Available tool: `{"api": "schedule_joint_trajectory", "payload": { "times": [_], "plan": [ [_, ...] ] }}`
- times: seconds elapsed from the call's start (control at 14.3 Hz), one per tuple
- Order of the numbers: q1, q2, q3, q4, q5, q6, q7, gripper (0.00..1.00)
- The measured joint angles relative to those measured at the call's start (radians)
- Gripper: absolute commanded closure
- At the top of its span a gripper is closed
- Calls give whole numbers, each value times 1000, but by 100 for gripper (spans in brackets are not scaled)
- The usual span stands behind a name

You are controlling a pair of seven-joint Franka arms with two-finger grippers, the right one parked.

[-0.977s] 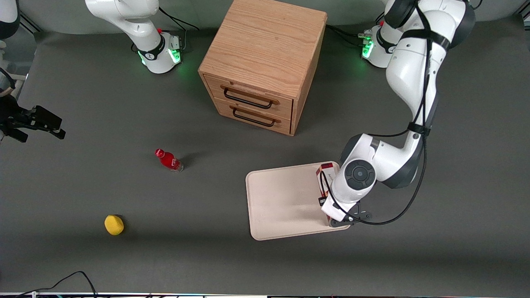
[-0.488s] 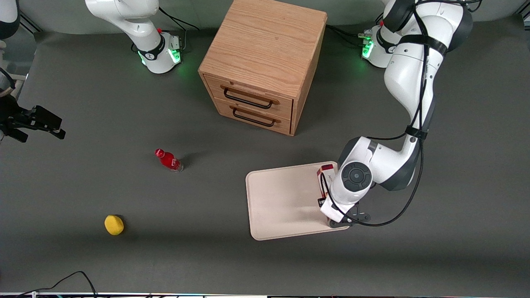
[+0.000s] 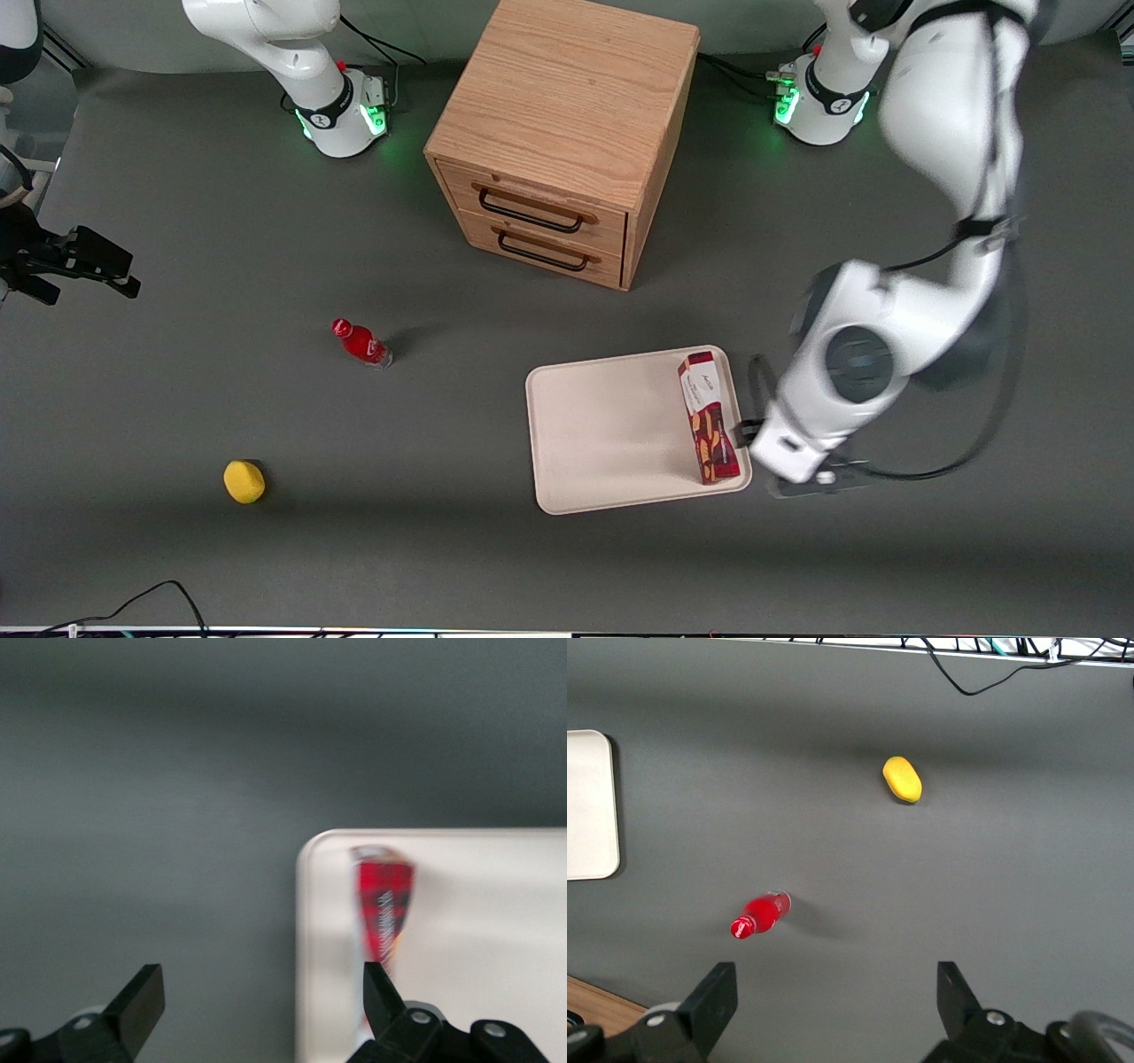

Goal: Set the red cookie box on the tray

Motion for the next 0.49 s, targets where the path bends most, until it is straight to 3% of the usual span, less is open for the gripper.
{"api": "schedule_joint_trajectory", "payload": {
  "times": [0.28,0.49],
  "plan": [
    [169,-191,4,-58,-54,-184,336,0],
    [249,-313,4,-153,-76,-232,475,0]
  ]
}}
